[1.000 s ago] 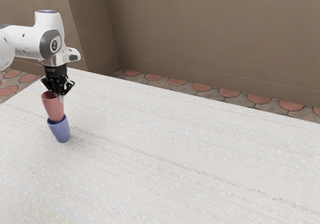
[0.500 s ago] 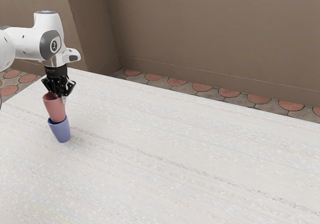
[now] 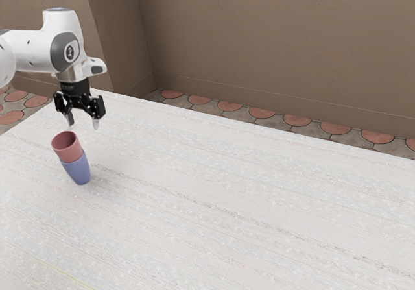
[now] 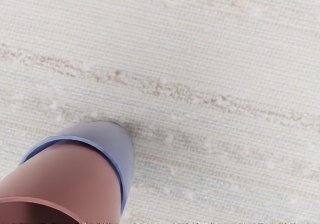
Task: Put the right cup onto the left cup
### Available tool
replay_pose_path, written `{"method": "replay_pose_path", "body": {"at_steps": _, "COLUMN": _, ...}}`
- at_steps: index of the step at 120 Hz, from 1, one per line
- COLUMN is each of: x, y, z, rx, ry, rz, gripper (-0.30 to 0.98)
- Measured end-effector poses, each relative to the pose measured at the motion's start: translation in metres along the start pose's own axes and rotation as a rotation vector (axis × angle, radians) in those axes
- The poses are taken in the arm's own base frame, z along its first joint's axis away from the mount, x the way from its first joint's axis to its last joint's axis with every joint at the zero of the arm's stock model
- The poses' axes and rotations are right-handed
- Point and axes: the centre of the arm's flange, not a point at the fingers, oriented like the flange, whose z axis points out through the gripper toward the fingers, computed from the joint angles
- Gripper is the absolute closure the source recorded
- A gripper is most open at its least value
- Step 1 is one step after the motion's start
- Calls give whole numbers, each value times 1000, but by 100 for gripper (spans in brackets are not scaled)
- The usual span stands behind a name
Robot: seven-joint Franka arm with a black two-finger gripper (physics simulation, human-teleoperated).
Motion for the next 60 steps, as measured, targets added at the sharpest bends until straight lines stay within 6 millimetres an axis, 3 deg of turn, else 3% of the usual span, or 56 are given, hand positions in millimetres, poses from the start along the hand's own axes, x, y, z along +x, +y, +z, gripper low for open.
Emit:
{"method": "replay_pose_path", "body": {"at_steps": 27, "x": -19, "y": 21, "z": -45, "rx": -29, "ry": 34, "rz": 34, "gripper": 2}}
{"method": "replay_pose_path", "body": {"at_steps": 60, "x": -60, "y": 108, "z": -95, "rx": -70, "ry": 35, "rz": 191, "gripper": 1}}
